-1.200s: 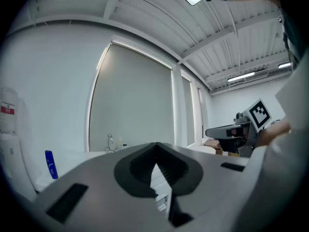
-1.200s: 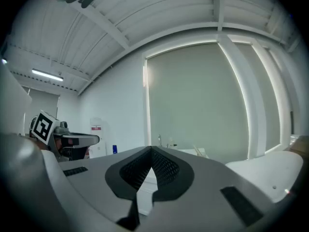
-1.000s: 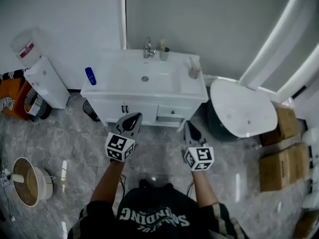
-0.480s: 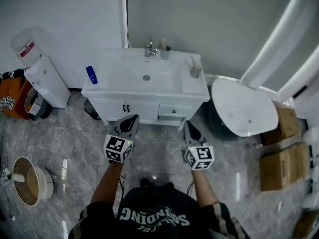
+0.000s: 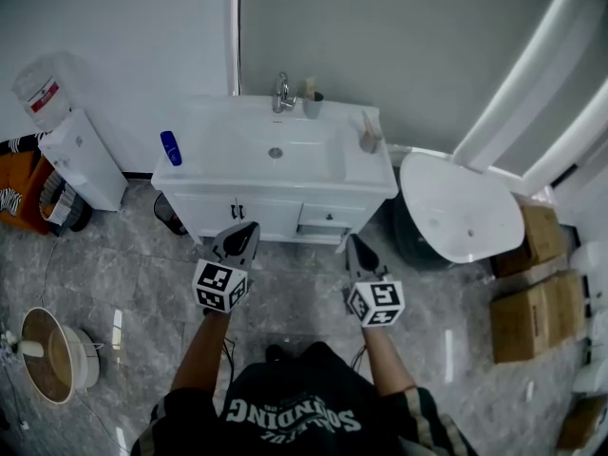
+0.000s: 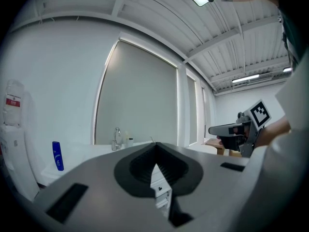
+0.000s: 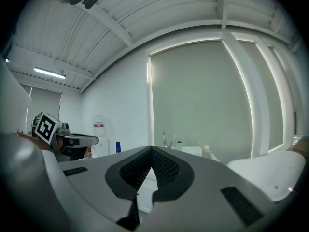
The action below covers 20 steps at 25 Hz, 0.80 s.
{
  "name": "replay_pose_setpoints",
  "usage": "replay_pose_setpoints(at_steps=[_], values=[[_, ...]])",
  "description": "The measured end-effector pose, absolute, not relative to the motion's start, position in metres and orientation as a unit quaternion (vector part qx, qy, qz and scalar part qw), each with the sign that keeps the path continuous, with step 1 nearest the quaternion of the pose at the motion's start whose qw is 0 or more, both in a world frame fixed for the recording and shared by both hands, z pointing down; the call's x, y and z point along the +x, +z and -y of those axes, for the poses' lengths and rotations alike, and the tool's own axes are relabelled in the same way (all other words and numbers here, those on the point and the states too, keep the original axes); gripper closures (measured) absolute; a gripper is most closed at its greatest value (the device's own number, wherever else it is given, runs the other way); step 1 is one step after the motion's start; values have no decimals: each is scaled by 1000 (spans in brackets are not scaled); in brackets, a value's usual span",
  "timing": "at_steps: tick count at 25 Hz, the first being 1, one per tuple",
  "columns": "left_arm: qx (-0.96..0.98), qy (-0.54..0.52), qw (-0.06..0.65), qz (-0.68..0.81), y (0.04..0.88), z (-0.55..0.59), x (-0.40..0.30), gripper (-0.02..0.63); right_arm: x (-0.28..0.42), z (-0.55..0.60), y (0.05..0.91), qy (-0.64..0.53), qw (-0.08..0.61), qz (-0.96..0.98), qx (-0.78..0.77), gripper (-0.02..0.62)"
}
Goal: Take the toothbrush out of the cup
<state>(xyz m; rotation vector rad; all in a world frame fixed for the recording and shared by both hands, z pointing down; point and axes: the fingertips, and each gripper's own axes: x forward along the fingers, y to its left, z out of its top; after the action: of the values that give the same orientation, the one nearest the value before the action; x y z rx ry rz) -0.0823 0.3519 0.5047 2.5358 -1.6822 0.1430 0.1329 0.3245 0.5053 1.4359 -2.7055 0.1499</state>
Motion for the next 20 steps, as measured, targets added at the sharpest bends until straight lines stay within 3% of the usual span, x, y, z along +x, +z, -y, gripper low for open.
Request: replay_pose_setpoints(at_steps=[20], values=[[847,57,58,526,514,-257,-81,606,110,-234,504,57,31,884,463,597]])
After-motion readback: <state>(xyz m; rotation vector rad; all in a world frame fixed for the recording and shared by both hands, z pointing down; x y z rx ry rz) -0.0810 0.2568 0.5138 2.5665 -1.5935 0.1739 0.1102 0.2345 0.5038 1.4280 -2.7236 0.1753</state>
